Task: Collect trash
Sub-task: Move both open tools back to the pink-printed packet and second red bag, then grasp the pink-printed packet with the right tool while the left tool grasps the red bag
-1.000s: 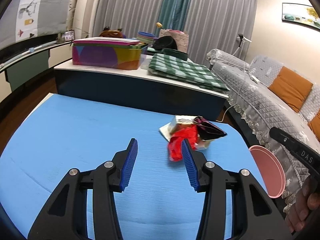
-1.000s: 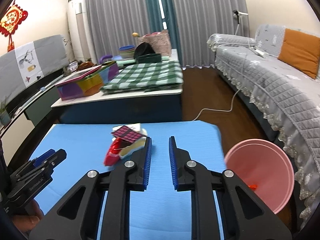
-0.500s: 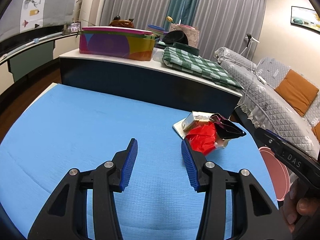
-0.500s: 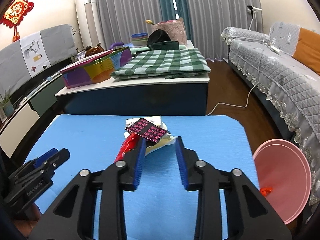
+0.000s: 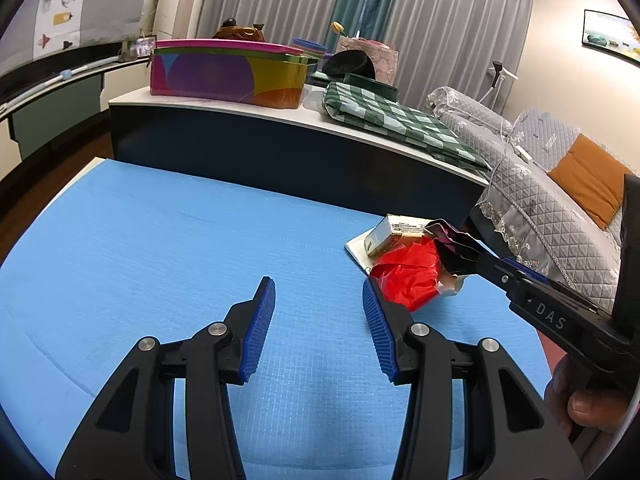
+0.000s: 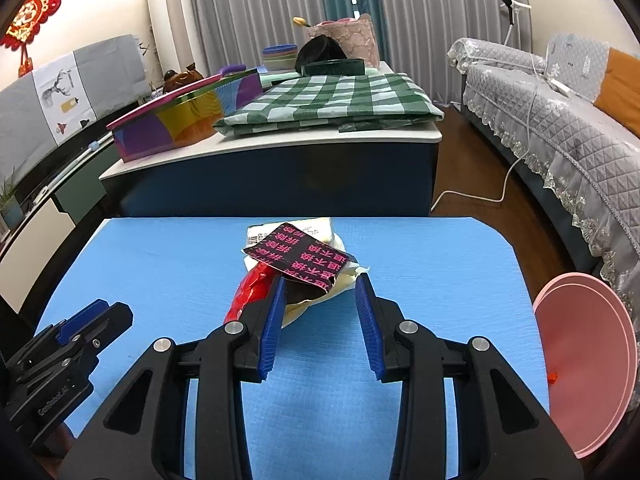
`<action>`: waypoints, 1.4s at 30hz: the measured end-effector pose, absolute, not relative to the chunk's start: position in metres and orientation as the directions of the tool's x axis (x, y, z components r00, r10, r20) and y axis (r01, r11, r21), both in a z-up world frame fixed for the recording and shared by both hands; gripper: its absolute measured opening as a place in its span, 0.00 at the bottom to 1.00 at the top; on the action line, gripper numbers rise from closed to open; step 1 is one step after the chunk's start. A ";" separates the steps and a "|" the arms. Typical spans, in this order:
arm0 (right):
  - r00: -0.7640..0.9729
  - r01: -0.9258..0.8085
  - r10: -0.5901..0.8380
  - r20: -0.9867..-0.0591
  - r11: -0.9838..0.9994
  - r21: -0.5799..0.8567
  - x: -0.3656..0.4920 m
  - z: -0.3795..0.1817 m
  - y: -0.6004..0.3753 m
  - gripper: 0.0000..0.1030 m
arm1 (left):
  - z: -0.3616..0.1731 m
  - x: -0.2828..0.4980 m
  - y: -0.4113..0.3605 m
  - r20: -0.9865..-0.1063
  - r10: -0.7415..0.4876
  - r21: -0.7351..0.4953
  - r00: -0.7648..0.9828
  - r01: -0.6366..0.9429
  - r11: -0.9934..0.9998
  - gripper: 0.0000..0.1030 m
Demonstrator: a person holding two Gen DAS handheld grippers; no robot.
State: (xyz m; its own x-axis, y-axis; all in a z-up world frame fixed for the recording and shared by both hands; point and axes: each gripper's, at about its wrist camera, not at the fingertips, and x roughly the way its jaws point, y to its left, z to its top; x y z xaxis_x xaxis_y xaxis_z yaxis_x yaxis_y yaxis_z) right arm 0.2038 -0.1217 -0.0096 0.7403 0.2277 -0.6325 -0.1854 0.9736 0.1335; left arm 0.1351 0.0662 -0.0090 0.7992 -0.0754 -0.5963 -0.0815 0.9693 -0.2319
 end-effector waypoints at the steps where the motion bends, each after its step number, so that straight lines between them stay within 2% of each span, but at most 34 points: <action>1: 0.740 -0.185 0.227 -0.634 0.974 0.132 0.205 -0.010 -0.121 0.35 | -0.009 0.136 0.066 -0.597 -0.077 -0.232 0.798 -0.081 0.969 0.44; 5: 0.738 -0.190 0.231 -0.634 0.973 0.133 0.206 -0.011 -0.119 0.21 | -0.010 0.138 0.065 -0.600 -0.082 -0.233 0.796 -0.076 0.969 0.44; 9: 0.749 -0.205 0.224 -0.624 0.973 0.103 0.202 -0.008 -0.117 0.15 | -0.010 0.140 0.065 -0.599 -0.087 -0.241 0.796 -0.075 0.968 0.44; 22: 0.809 -0.163 0.190 -0.557 0.982 0.098 0.169 0.017 -0.158 0.14 | -0.012 0.138 0.047 -0.599 -0.119 -0.261 0.792 -0.052 0.964 0.44; 35: 0.756 -0.057 0.117 -0.644 0.992 0.112 0.165 -0.028 -0.204 0.15 | -0.023 0.163 0.023 -0.599 -0.173 -0.302 0.782 -0.020 0.953 0.44; 38: 0.749 -0.058 0.119 -0.651 0.992 0.114 0.166 -0.032 -0.205 0.15 | -0.025 0.169 0.020 -0.596 -0.196 -0.323 0.778 -0.010 0.946 0.51; 42: 0.737 -0.065 0.123 -0.665 0.992 0.112 0.168 -0.040 -0.205 0.15 | -0.033 0.182 0.018 -0.602 -0.234 -0.372 0.763 -0.009 0.928 0.66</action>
